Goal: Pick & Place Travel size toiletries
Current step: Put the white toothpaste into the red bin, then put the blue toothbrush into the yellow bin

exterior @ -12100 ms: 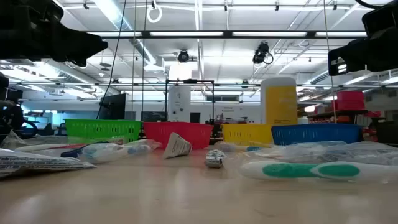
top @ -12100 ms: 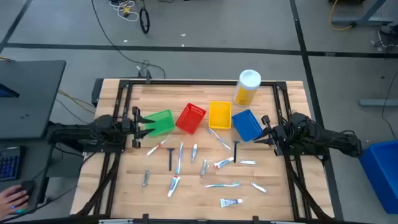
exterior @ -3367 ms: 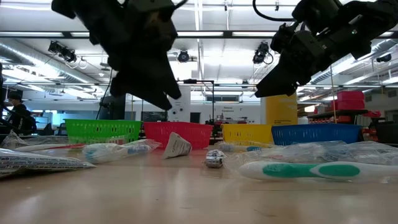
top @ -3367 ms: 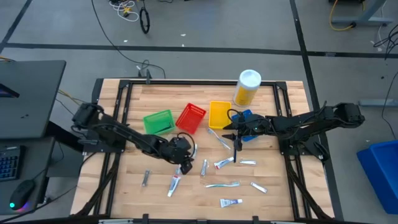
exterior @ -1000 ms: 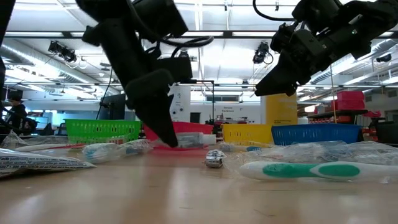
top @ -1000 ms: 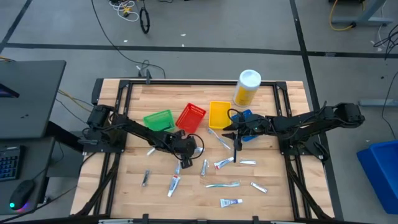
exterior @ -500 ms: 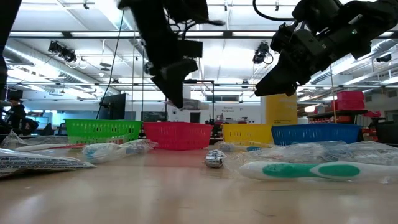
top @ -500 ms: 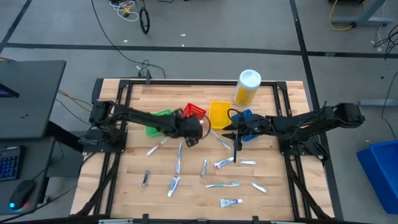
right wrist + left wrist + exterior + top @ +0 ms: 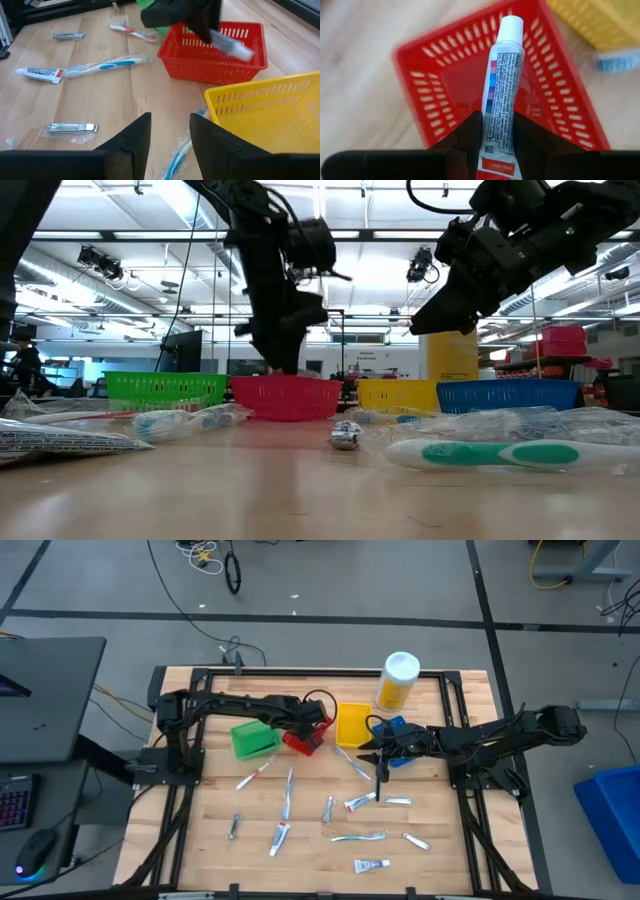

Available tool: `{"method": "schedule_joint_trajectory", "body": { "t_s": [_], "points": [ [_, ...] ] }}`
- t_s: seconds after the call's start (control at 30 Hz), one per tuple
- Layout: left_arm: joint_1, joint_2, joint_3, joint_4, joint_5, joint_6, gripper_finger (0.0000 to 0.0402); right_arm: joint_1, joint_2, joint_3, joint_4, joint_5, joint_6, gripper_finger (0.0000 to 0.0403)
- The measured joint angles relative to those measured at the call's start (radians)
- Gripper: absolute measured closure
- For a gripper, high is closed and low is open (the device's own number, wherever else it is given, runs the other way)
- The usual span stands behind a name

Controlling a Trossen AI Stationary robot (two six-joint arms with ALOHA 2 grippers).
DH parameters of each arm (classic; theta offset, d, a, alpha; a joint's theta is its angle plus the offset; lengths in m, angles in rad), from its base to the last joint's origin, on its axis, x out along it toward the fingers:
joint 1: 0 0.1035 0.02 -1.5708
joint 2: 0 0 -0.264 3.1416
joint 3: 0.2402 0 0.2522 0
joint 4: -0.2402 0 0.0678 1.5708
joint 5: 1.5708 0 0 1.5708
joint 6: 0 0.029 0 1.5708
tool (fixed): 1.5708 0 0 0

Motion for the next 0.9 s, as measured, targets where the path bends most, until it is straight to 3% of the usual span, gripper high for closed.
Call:
{"method": "schedule_joint_trajectory", "body": {
  "t_s": [0.23, 0.47, 0.67, 0.9],
  "points": [
    [-0.015, 0.042, 0.002, 0.074, 0.034, 0.035, 0.0282, 0.0, 0.005, -0.001, -0.008, 0.0, 0.0, 0.0258],
    [-0.015, 0.041, 0.001, 0.054, 0.02, 0.049, 0.024, 0.0, 0.032, 0.0, -0.018, 0.0, 0.0, 0.0235],
    [-0.022, 0.041, 0.029, 0.041, 0.021, 0.085, 0.0226, 0.0, 0.053, 0.0, -0.006, 0.0, 0.0, 0.0219],
    [-0.046, 0.041, 0.154, -0.14, 0.022, 0.092, 0.0236, 0.0, 0.058, 0.0, -0.006, 0.0, 0.0, 0.0208]
  ]
}}
